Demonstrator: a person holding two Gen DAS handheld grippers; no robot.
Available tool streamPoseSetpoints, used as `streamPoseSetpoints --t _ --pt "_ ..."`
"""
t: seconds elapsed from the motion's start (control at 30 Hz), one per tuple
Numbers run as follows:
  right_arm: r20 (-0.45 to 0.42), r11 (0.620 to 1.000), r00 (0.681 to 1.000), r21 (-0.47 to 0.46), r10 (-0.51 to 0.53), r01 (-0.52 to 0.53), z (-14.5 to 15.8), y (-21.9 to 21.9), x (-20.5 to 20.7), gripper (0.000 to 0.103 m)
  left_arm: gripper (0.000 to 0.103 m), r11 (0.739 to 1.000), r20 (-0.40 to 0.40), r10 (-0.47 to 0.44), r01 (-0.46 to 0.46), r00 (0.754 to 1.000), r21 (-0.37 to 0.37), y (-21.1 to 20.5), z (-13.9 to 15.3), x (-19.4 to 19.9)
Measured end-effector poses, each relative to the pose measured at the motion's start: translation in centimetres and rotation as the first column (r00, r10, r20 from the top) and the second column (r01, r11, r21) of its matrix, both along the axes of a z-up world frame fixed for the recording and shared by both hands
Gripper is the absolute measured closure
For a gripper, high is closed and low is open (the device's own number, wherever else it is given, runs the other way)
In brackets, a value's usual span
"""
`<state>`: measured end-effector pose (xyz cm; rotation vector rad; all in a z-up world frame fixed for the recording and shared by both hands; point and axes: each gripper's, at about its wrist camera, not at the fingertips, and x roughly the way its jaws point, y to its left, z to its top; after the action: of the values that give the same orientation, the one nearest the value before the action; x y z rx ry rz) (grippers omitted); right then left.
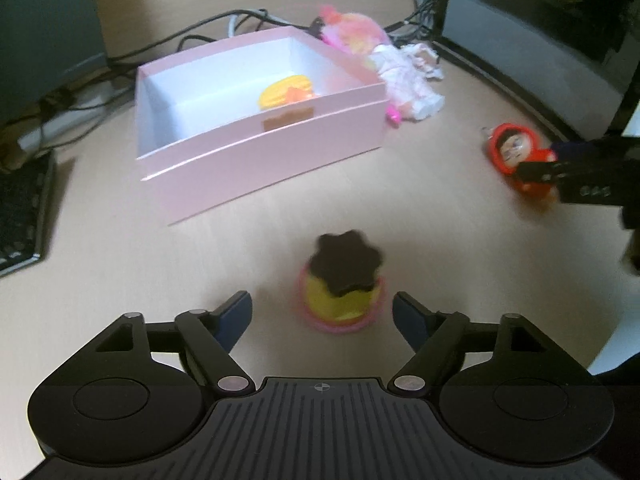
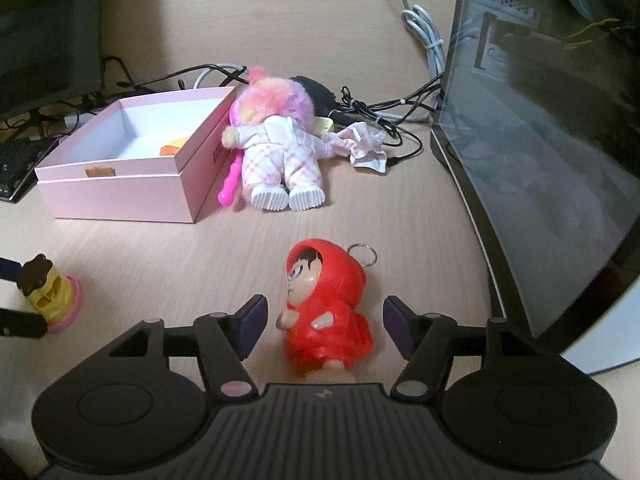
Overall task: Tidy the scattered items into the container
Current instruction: 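Carry the pudding toy and red doll over the pink box with both tools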
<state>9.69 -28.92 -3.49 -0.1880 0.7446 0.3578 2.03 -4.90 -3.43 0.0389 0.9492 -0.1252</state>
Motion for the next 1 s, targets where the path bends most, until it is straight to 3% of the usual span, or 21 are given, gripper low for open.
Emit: streamPoseSetpoints --t 0.13,0.2,0.27,0.33,0.5,0.6,1.0 --pt "-0.04 1.0 0.999 0.013 0.004 -0.003 -0.8 0.2 1.2 0.037 0.025 1.0 0.011 0.011 -0.011 1.0 0.015 -1.2 -0.6 1.2" --pt "-0.06 1.0 0.998 0.027 0.013 -0.011 -1.1 0.2 1.6 0.038 0.036 0.999 0.007 0.02 -0.02 1.0 0.027 -1.5 -0.8 1.5" --pt "-0.07 0.999 0.997 0.036 0.033 -0.03 -1.2 0.1 1.6 0.049 0.043 0.999 0.009 0.023 -0.023 1.0 0.04 -1.6 -0.7 1.5" --pt "-0.078 0.997 0.995 0.05 0.057 -0.053 -1.2 0.1 1.4 0.051 0.054 0.999 0.012 0.03 -0.03 0.999 0.043 -1.5 -0.6 1.3" --pt "-0.058 0.988 0.989 0.068 0.139 -0.135 0.0 1.0 0.0 0.052 0.054 0.999 -0.007 0.043 -0.043 0.999 0.027 -1.4 -0.1 0.1" --pt "-0.052 0.979 0.98 0.08 0.193 -0.188 0.9 2.0 -0.9 0.058 0.054 0.999 -0.009 0.034 -0.034 0.999 0.03 -1.6 0.4 -0.8" --pt "-0.054 0.941 0.942 0.085 0.332 -0.327 1.8 5.5 -5.5 0.06 0.054 0.998 0.007 0.055 -0.055 0.998 0.033 -1.1 1.5 -3.7"
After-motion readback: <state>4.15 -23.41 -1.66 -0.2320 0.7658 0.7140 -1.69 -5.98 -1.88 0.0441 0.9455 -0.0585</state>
